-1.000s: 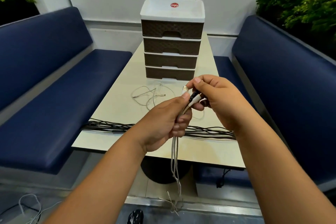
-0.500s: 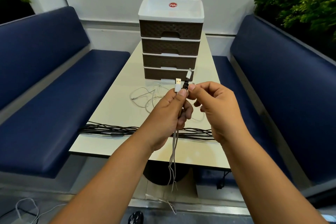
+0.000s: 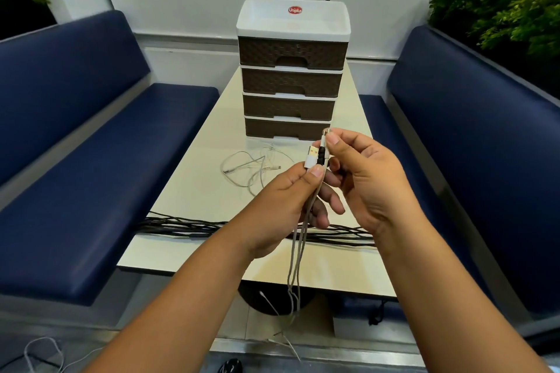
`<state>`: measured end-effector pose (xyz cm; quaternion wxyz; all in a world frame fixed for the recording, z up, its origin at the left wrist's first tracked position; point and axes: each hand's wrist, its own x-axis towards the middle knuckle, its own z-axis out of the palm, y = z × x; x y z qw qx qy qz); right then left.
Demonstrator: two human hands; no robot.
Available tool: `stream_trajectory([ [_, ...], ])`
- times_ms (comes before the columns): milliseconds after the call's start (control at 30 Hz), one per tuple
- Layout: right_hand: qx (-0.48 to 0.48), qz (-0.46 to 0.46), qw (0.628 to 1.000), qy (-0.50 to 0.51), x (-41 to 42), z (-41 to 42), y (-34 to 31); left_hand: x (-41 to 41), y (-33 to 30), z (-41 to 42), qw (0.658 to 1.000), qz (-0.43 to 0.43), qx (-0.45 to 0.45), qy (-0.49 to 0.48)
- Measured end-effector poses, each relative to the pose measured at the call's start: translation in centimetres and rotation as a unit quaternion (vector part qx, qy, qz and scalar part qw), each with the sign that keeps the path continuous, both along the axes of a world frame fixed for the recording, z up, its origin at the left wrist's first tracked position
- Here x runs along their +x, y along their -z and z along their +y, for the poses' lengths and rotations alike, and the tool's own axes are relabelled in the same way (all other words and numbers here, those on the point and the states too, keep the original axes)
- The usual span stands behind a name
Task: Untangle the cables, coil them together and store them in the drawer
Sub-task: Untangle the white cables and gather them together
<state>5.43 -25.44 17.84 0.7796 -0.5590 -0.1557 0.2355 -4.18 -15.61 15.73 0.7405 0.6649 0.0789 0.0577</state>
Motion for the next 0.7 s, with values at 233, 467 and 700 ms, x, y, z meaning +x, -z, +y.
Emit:
stream_trajectory([
  [233, -0.008, -0.052, 0.998, -0.015, 0.0, 1.1, -0.5, 0.5, -0.3, 2.4, 0.994, -0.01, -0.103, -0.02],
  [467, -0.04, -0.093, 0.994, -0.031, 0.6, 4.1, -0.7, 2.0, -0.7, 4.5, 0.989, -0.009, -0.139, -0.044],
  [700, -0.026, -0.106, 0.994, -0.022, 1.3, 6.1, -0.1, 2.6, -0.3, 6.1, 0.988, 0.007, -0.126, -0.09],
])
